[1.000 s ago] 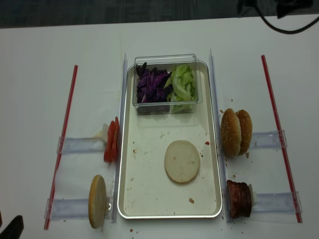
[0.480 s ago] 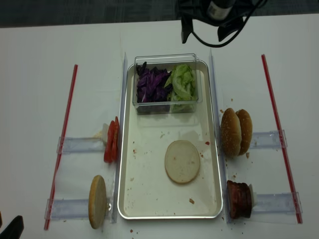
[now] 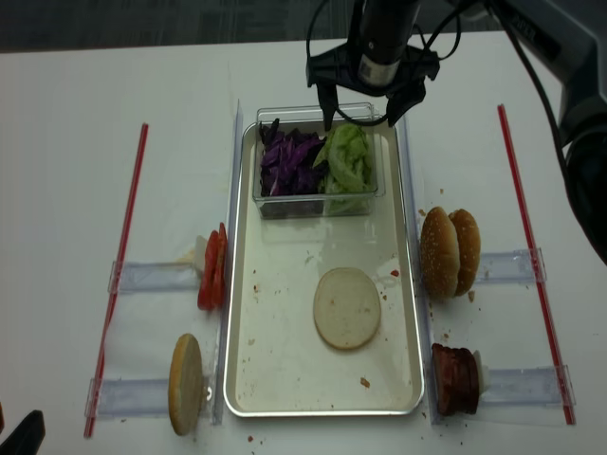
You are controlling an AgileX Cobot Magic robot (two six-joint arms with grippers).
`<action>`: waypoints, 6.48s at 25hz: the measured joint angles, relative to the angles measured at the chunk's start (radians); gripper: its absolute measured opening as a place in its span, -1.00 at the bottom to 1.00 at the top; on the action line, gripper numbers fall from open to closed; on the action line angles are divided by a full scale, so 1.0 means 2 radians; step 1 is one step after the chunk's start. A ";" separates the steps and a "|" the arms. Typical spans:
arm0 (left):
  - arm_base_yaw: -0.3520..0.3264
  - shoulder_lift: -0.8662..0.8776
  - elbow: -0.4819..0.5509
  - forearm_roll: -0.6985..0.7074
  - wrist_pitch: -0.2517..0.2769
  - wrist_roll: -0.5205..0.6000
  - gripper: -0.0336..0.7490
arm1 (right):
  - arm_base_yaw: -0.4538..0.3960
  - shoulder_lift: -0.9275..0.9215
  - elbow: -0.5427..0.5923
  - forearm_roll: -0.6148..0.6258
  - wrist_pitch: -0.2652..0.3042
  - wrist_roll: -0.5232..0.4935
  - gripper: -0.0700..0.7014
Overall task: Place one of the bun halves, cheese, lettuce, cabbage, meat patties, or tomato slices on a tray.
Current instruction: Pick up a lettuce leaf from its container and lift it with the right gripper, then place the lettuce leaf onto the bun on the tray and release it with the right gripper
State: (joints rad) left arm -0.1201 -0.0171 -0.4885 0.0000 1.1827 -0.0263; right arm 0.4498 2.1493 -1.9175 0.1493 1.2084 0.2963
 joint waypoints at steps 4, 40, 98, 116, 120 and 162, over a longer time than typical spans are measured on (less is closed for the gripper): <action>0.000 0.000 0.000 0.000 0.000 0.000 -0.13 | 0.004 0.015 0.000 0.001 -0.001 0.009 0.99; 0.000 0.000 0.000 0.000 0.000 0.000 -0.13 | 0.022 0.059 -0.013 0.002 -0.071 0.013 0.76; 0.000 0.000 0.000 0.000 0.000 0.000 -0.13 | 0.022 0.071 -0.062 0.000 0.010 0.011 -0.47; 0.000 0.000 0.000 0.000 0.000 0.000 -0.13 | 0.028 -0.030 0.040 0.047 0.012 -0.029 -0.47; 0.000 0.000 0.000 0.000 0.000 0.000 -0.13 | 0.048 -0.058 0.084 0.044 0.011 -0.034 -0.47; 0.000 0.000 0.000 0.000 0.000 0.000 -0.13 | 0.133 -0.092 0.286 0.047 -0.084 -0.026 -0.48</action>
State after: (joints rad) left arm -0.1201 -0.0171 -0.4885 0.0000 1.1827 -0.0263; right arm 0.7160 1.9648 -1.3455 0.2430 1.0407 0.2445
